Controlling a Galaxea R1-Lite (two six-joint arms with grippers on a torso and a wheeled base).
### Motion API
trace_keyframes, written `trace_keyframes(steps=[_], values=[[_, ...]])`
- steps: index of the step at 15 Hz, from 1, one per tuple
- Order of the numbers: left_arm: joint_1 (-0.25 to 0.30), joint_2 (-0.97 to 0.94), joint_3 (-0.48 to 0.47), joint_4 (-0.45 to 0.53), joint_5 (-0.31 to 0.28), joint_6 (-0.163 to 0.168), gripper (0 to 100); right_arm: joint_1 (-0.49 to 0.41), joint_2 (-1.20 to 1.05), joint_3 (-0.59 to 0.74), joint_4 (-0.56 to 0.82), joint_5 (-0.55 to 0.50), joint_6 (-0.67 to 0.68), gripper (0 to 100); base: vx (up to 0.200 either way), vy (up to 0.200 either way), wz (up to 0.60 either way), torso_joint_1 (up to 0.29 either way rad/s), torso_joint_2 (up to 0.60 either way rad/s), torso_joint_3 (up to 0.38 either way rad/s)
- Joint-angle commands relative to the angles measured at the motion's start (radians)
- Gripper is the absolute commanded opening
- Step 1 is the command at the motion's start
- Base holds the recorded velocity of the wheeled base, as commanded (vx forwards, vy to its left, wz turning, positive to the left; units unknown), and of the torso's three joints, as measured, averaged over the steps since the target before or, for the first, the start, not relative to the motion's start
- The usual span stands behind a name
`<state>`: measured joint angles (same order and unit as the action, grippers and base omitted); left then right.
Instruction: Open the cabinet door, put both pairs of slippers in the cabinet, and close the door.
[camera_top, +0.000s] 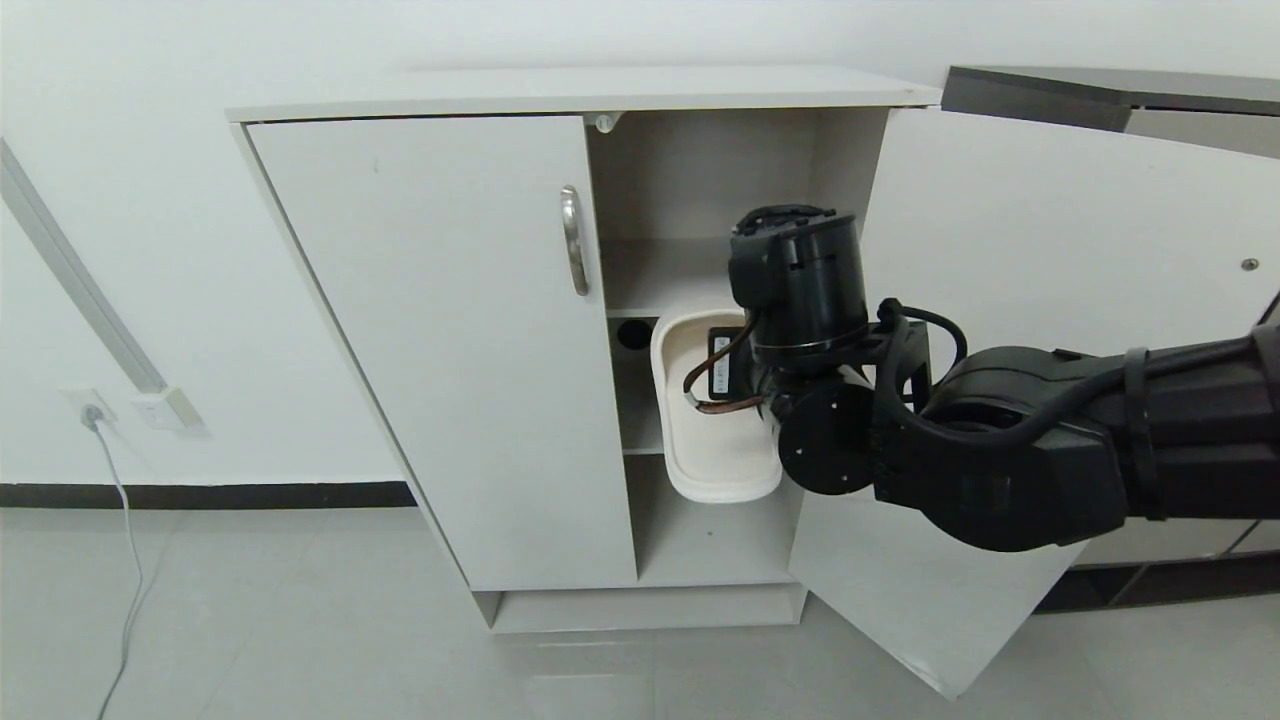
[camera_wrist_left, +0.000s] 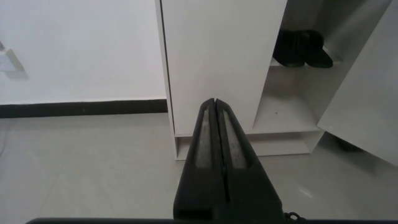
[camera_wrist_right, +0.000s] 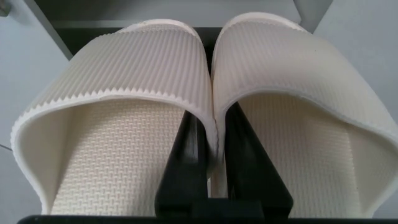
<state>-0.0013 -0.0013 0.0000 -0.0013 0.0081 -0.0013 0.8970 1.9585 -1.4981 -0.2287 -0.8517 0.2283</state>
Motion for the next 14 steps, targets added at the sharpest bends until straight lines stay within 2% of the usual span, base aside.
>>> trace_keyframes(steps=[1,2,14], values=[[0.000,0.001,0.000,0.000,0.001,0.000,0,0.000,0.000,-0.002,-0.001,0.000,-0.006,0,0.000,0.000,0.00,0.000,0.00,0.000],[0.000,0.001,0.000,0.000,0.003,-0.002,0,0.000,0.000,-0.002,-0.001,0.000,-0.010,0,0.000,0.000,0.00,0.000,0.00,0.000],[0.000,0.001,0.000,0.000,-0.002,0.001,0,-0.001,0.023,-0.004,-0.003,0.002,-0.012,0,0.200,0.000,0.00,0.000,0.00,0.002]])
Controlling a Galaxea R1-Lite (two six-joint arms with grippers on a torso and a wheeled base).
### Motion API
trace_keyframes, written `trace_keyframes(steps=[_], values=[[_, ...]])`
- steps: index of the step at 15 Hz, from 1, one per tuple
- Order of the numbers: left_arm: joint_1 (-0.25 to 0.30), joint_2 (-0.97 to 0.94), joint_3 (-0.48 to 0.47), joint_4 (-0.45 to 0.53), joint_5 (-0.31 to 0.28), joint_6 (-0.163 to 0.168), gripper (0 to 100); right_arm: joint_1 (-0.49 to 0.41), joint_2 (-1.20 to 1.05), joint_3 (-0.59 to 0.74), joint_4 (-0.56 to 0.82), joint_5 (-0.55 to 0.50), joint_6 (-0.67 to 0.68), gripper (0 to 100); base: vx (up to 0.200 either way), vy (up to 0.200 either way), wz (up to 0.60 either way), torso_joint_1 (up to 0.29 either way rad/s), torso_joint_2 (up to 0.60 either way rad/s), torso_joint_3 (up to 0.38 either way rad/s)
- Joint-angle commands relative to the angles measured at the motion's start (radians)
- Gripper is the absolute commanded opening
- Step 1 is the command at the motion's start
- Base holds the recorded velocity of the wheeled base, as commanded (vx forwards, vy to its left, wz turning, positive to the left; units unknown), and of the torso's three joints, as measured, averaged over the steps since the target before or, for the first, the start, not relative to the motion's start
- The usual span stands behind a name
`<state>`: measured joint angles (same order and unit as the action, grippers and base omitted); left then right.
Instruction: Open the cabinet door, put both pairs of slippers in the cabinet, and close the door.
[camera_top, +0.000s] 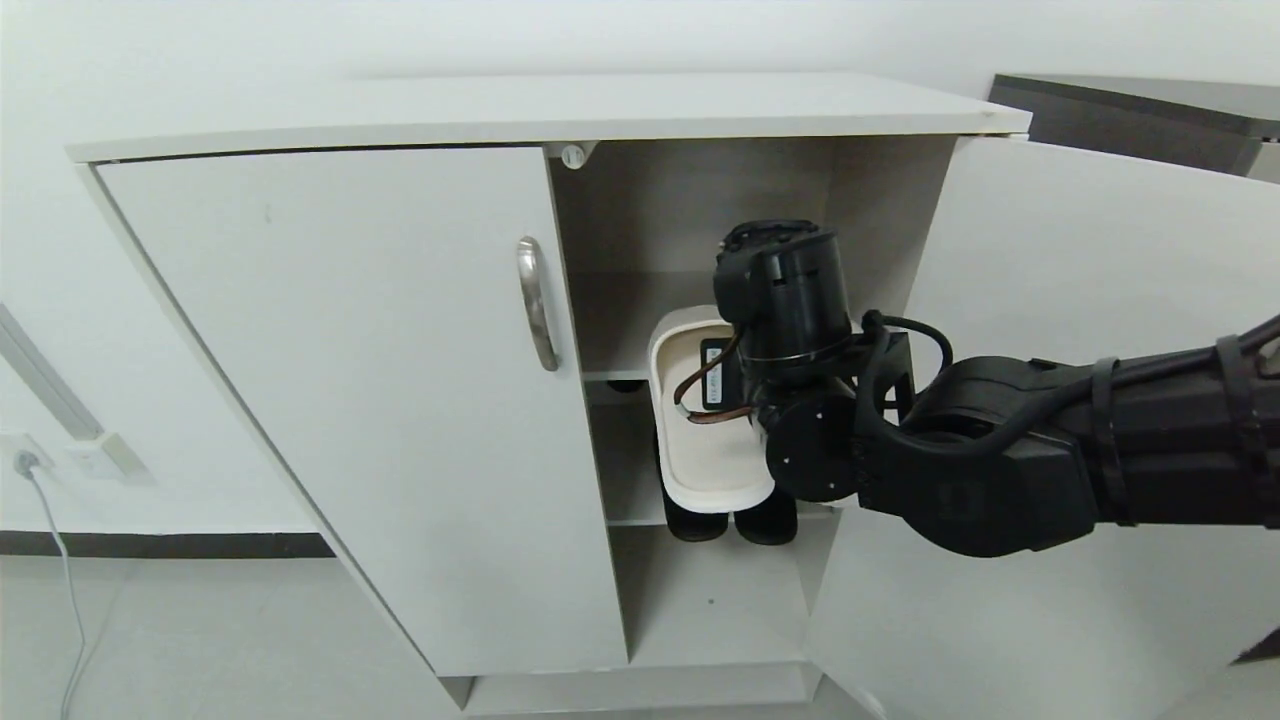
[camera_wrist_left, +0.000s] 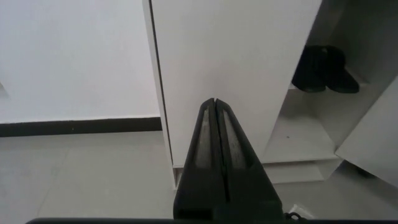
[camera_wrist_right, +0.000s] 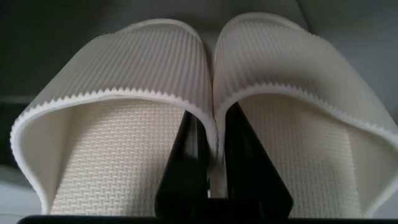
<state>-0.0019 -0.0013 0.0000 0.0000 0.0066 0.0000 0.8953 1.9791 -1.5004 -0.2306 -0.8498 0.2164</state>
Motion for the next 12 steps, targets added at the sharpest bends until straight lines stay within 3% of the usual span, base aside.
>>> trace_keyframes(steps=[1,4,12], values=[[0.000,0.001,0.000,-0.002,0.001,0.000,0,0.001,0.004,-0.001,-0.001,0.000,0.000,0,0.200,0.000,0.00,-0.002,0.00,0.002],[0.000,0.001,0.000,-0.002,0.001,0.000,0,0.001,0.007,0.002,-0.001,0.000,0.001,0,0.200,0.000,0.00,0.004,0.00,0.002],[0.000,0.001,0.000,-0.002,0.001,-0.002,0,-0.013,0.084,-0.021,-0.081,0.052,-0.045,0,0.000,0.000,0.00,0.000,0.00,0.000]])
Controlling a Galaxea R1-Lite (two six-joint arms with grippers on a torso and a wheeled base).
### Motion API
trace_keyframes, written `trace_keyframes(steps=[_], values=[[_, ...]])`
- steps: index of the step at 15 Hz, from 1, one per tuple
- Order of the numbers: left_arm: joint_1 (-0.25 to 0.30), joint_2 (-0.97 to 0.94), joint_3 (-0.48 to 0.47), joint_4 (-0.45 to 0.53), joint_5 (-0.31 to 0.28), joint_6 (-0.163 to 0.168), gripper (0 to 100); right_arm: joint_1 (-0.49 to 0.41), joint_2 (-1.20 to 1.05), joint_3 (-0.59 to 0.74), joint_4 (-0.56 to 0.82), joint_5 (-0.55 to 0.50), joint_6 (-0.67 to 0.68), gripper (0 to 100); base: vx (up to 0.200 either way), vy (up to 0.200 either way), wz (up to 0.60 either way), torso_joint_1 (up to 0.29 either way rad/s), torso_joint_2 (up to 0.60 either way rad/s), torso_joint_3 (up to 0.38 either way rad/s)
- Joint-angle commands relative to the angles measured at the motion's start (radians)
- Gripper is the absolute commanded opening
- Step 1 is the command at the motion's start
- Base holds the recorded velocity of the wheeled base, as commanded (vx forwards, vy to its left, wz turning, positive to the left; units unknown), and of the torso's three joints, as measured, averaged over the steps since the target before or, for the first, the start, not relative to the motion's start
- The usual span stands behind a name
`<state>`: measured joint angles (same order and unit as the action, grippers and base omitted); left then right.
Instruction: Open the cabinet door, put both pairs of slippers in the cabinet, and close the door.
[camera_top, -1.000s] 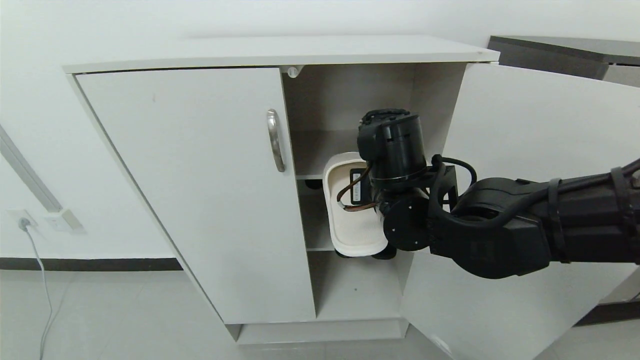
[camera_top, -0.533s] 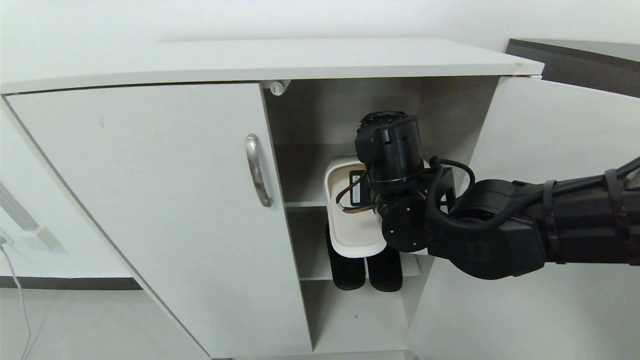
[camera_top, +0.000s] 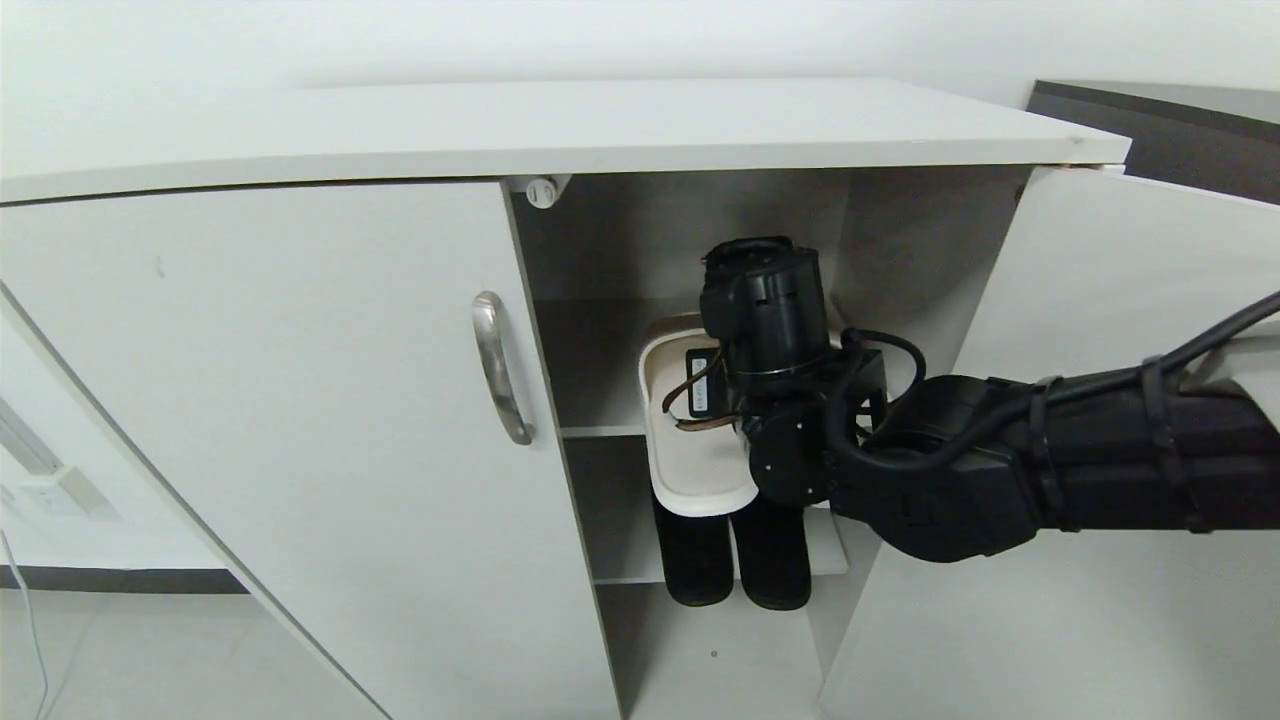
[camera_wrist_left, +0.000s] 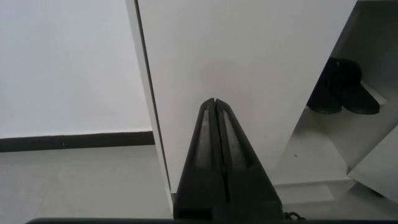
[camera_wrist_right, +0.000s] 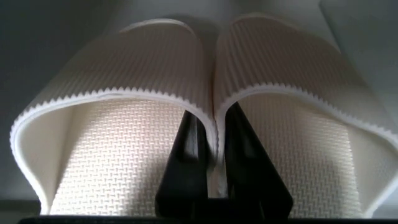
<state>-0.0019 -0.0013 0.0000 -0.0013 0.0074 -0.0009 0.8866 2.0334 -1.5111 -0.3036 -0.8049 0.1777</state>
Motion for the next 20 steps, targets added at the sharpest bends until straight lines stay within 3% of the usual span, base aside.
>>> trace_keyframes(steps=[1,7,11,20], values=[[0.000,0.001,0.000,0.000,0.000,-0.001,0,-0.018,0.051,-0.047,-0.003,0.012,-0.010,0,0.000,0.000,0.00,0.000,0.00,0.000],[0.000,0.001,0.000,0.000,0.000,-0.001,0,-0.095,0.163,-0.301,0.100,0.013,-0.004,0,0.000,0.000,0.00,0.000,0.00,0.000],[0.000,0.001,0.000,0.000,0.002,-0.001,0,-0.098,0.172,-0.386,0.144,0.013,-0.004,0,0.000,0.000,0.00,0.000,0.00,0.000],[0.000,0.001,0.000,0.000,0.003,0.002,0,-0.118,0.212,-0.400,0.143,0.044,-0.006,0,0.000,0.000,0.00,0.000,0.00,0.000]])
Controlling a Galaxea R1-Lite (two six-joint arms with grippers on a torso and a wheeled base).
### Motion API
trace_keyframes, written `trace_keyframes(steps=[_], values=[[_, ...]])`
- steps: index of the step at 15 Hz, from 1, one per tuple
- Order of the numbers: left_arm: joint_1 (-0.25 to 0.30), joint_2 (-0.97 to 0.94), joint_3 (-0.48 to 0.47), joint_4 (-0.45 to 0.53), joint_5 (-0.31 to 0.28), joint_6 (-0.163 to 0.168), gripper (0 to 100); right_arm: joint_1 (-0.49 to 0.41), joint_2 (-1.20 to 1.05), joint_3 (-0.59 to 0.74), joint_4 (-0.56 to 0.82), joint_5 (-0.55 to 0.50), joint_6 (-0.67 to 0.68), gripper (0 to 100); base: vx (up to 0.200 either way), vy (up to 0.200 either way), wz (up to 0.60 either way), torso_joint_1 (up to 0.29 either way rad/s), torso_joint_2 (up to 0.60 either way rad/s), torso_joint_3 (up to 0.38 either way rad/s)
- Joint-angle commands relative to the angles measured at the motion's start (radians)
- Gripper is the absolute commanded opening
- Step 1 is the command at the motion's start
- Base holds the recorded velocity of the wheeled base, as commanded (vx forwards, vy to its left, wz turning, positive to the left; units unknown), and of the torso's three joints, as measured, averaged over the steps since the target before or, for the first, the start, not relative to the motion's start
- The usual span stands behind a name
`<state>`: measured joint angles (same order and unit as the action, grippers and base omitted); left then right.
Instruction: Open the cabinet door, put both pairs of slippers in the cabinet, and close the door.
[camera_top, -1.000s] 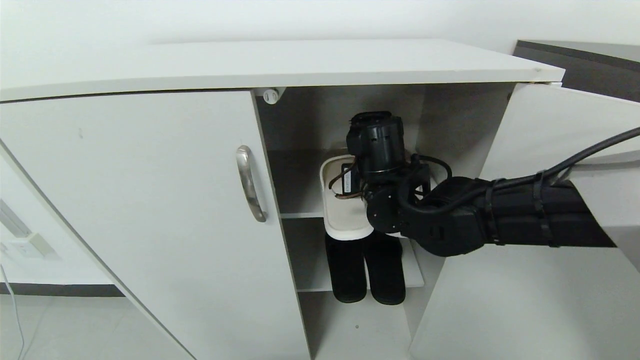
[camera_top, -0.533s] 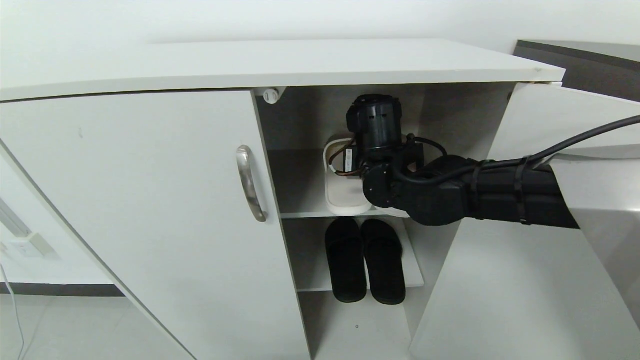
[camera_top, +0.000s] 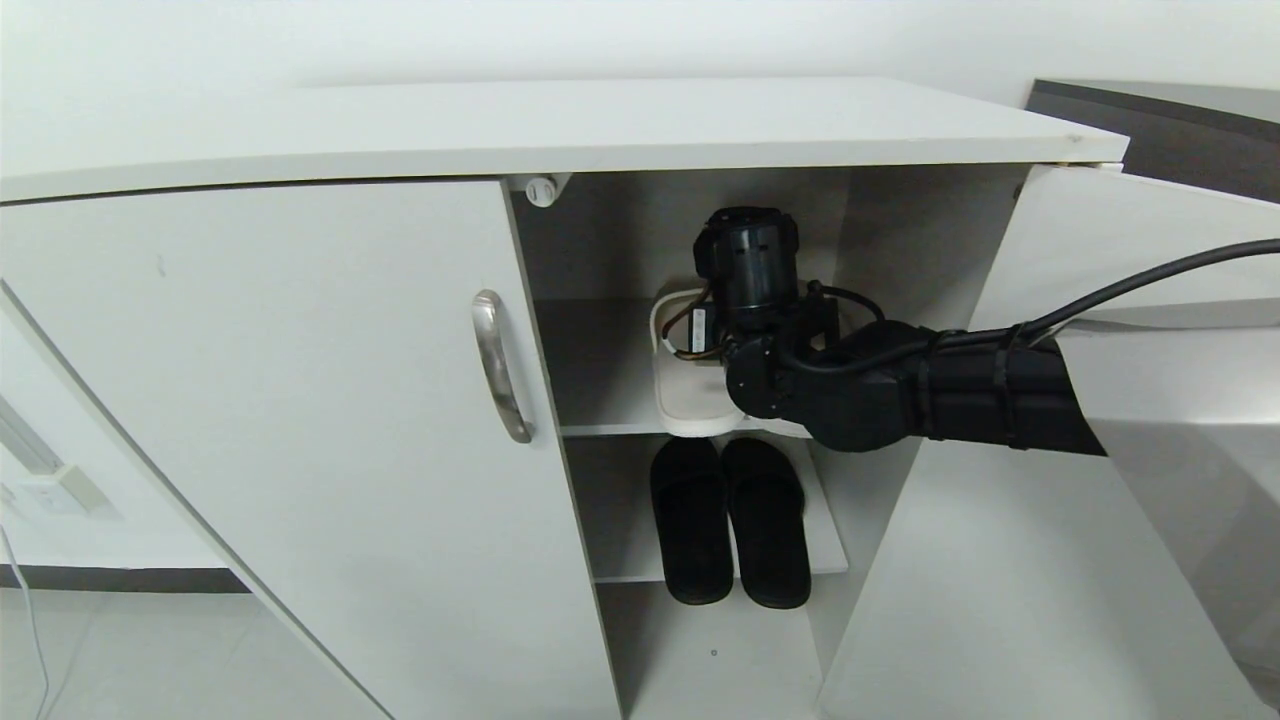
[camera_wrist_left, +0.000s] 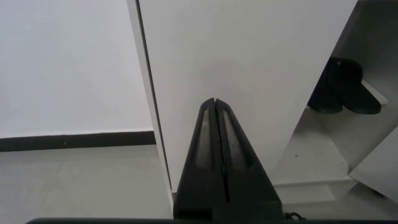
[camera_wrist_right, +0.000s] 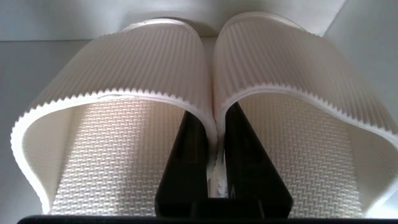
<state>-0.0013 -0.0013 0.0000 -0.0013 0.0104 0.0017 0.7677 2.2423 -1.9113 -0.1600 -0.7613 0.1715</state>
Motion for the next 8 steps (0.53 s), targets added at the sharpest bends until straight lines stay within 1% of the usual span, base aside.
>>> trace_keyframes(steps=[1,4,5,8], values=[[0.000,0.001,0.000,0.000,0.000,0.000,0,0.001,0.003,0.000,-0.001,0.000,0.000,0,0.000,0.000,0.00,0.000,0.00,0.000],[0.000,0.001,0.000,0.000,0.000,-0.002,0,0.001,0.008,0.000,-0.003,0.000,0.002,0,0.000,0.000,0.00,0.000,0.00,0.000],[0.000,0.001,0.000,0.000,0.000,-0.002,0,0.001,0.008,0.000,-0.003,0.000,0.002,100,0.000,0.000,0.00,0.000,0.00,0.000],[0.000,0.001,0.000,0.000,0.000,-0.002,0,0.005,0.002,0.006,-0.003,-0.003,-0.003,100,0.000,0.000,0.00,0.000,0.00,0.000]])
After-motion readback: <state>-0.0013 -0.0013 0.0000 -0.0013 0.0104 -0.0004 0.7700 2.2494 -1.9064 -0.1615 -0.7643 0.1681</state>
